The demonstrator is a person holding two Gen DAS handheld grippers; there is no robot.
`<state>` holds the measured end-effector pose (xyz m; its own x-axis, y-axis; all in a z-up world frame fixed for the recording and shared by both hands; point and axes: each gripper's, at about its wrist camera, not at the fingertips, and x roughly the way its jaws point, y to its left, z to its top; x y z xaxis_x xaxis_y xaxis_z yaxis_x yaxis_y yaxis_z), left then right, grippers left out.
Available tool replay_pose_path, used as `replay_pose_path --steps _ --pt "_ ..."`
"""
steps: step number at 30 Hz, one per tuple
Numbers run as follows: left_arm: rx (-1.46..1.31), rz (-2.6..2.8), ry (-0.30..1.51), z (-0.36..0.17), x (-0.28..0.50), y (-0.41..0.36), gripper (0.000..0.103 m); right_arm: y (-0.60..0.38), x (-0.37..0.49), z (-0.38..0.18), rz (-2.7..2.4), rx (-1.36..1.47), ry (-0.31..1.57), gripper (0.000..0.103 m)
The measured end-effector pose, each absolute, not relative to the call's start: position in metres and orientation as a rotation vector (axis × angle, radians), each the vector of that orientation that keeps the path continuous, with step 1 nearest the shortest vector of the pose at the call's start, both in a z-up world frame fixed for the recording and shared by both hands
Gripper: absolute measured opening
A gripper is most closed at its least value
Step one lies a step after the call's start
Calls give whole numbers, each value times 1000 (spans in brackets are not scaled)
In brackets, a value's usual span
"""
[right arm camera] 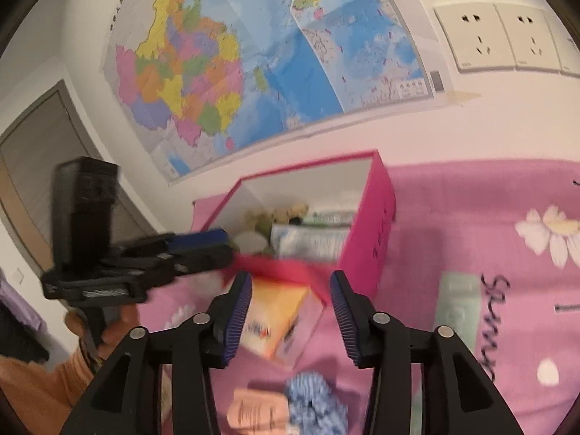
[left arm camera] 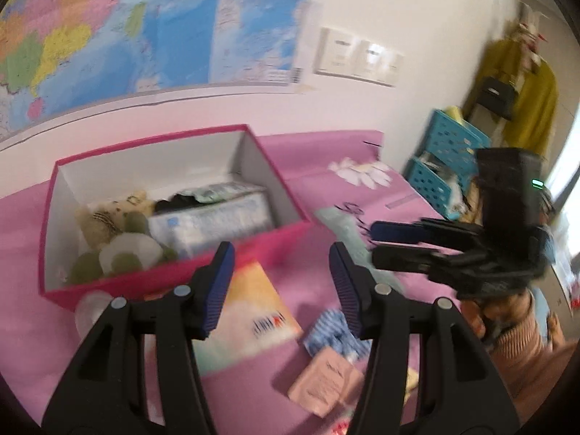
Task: Organize soft objects
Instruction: 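Move the right gripper to the blue gingham scrunchie and grasp it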
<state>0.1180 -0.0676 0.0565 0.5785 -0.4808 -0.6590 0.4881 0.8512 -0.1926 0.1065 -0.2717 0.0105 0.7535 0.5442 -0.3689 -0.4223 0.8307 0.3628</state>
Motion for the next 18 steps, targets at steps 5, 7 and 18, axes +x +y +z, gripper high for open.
replay_pose_path --steps 5,7,18 --pt "28 -612 806 37 94 -70 56 -270 90 -21 505 228 581 50" --pt "21 -623 836 25 88 -71 56 -270 88 -37 492 229 628 50" --pt "-15 -618 951 -21 71 -67 56 -263 90 -91 449 270 755 50"
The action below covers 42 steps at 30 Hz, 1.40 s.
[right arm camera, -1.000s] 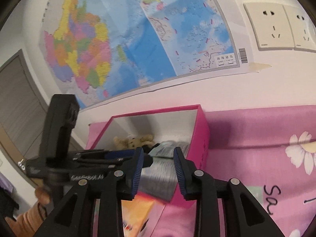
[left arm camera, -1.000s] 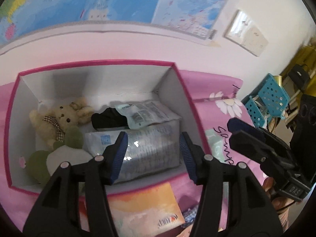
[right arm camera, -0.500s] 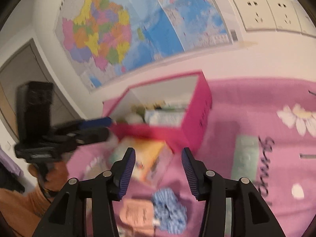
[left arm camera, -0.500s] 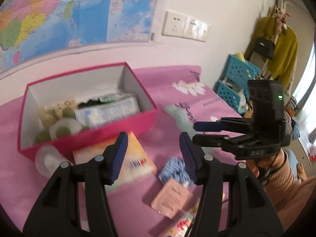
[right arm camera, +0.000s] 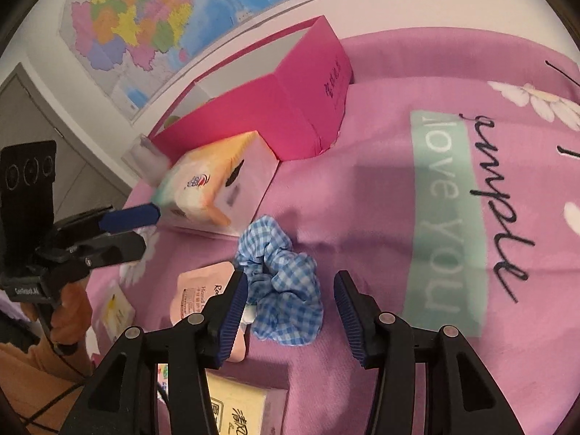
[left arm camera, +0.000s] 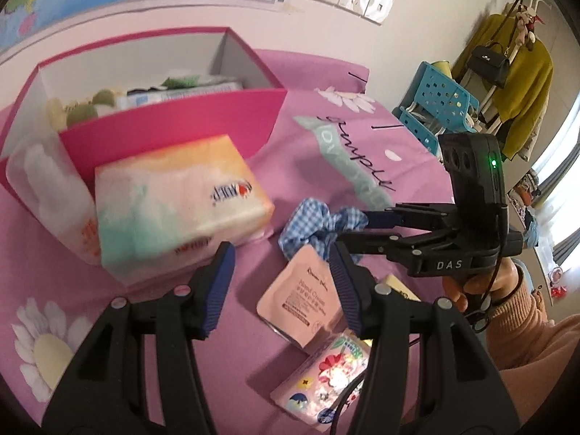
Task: Organize soft objects
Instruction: 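Move the right gripper to the blue gingham scrunchie and grasp it, then carry the blue gingham scrunchie over the box and release it inside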
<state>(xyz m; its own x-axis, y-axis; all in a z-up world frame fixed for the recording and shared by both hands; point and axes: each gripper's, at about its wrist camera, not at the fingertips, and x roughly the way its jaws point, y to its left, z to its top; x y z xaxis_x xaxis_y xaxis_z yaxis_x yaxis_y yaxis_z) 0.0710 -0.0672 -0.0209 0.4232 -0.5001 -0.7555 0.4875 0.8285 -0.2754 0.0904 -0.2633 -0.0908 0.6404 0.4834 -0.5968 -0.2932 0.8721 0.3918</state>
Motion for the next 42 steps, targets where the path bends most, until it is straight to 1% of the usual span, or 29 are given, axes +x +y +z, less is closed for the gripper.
replay_pose_path --steps 4,5,6,7,9,10,13,16,23,30,39,42 --pt "-16 -625 968 -27 68 -69 56 -258 91 -93 449 266 746 50" --pt "-18 -630 974 -29 68 -71 56 -259 91 -94 449 268 743 49" --pt "-17 -633 978 -30 67 -72 56 -258 90 -93 451 266 739 43" --pt "-14 -636 981 -32 66 -74 56 -257 90 -93 455 261 736 35" --pt "-8 -643 987 -34 66 -76 56 -255 89 -93 451 249 728 25" --pt "-6 -649 990 -36 65 -78 56 -255 89 -92 452 248 728 21" --pt "-2 -659 1000 -39 65 -83 56 -256 87 -90 448 254 705 13" --pt "-5 -671 1002 -39 65 -84 56 -259 81 -81 460 269 666 10" --pt "-22 -699 1001 -35 72 -89 56 -260 66 -45 533 285 559 10" --pt "-110 -781 962 -14 79 -80 56 -244 58 -14 609 254 493 10" --pt "-93 -754 854 26 94 -76 56 -235 73 20 657 224 417 10" --pt "-83 -711 833 36 107 -75 53 -235 83 33 657 216 394 10"
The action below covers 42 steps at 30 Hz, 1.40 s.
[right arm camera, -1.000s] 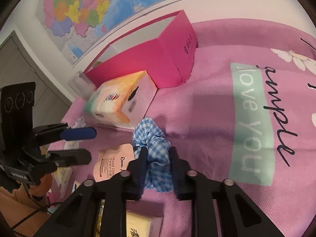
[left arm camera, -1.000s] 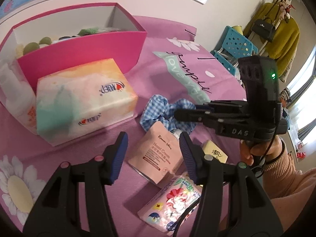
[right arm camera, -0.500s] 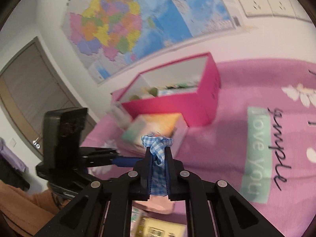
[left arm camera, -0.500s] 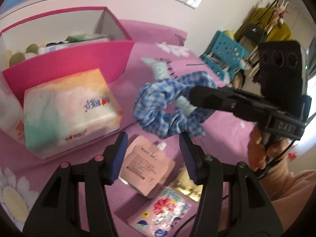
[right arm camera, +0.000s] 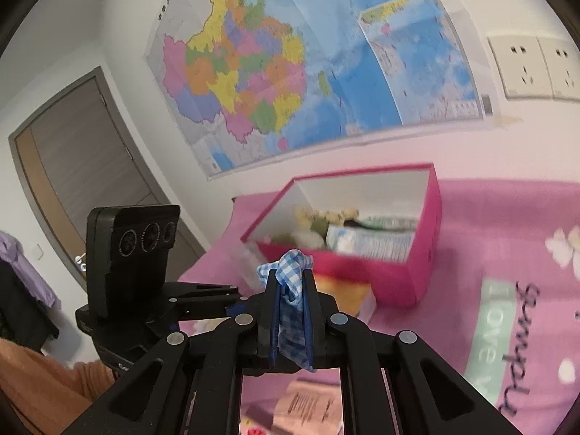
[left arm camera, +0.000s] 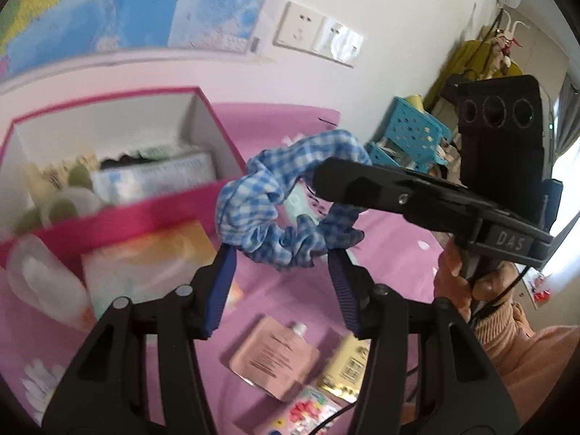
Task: Organize soft objects
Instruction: 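Carry the blue gingham scrunchie over the box and release it inside, then move the right gripper to the pink cosmetic sachet and grasp its spout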
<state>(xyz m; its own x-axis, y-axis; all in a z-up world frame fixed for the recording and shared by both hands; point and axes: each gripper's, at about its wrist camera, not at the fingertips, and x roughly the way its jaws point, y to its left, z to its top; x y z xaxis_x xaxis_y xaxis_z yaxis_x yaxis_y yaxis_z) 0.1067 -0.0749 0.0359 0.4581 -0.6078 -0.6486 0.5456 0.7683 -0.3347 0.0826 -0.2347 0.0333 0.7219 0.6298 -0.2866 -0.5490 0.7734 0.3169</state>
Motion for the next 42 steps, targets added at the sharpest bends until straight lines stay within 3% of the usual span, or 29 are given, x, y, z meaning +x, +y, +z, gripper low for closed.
replay_pose_path --steps 16,30,32,35,42 --pt "-120 -564 875 47 193 -65 46 -227 156 71 648 215 375 10" --pt "-83 -394 974 28 248 -76 45 -223 235 60 501 209 453 13" --pt "-83 -367 979 25 252 -74 45 -224 244 57 467 197 467 16" --pt "-90 -346 994 21 255 -72 46 -223 256 52 398 165 490 31" --pt "-119 -336 959 23 237 -57 46 -226 248 46 327 108 481 33"
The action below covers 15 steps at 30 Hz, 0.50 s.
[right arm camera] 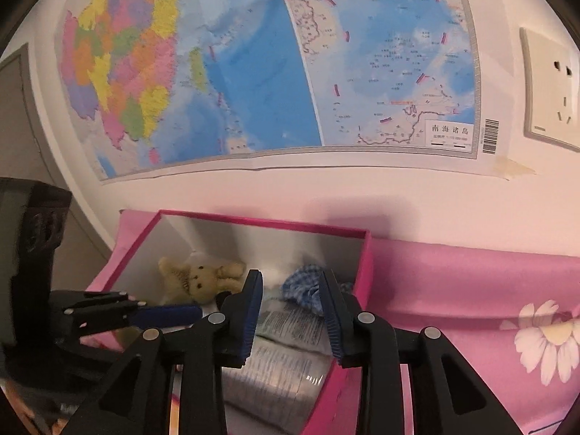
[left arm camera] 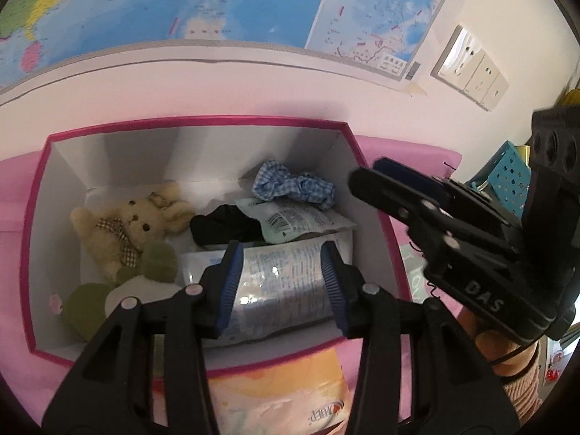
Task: Organize soft objects
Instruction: 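Move the right gripper to the pink cosmetic sachet and grasp its spout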
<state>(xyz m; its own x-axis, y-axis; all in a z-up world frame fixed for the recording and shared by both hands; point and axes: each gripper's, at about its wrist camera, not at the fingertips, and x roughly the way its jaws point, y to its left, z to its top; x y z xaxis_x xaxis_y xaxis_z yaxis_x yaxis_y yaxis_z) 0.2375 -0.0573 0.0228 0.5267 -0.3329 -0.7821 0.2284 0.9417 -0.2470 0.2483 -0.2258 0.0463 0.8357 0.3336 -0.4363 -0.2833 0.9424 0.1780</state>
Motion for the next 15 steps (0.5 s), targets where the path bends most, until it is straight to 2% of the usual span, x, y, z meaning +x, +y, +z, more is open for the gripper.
replay_pose_path --steps 15 --pt "-62 -521 762 59 110 -35 49 -252 129 49 550 189 452 38"
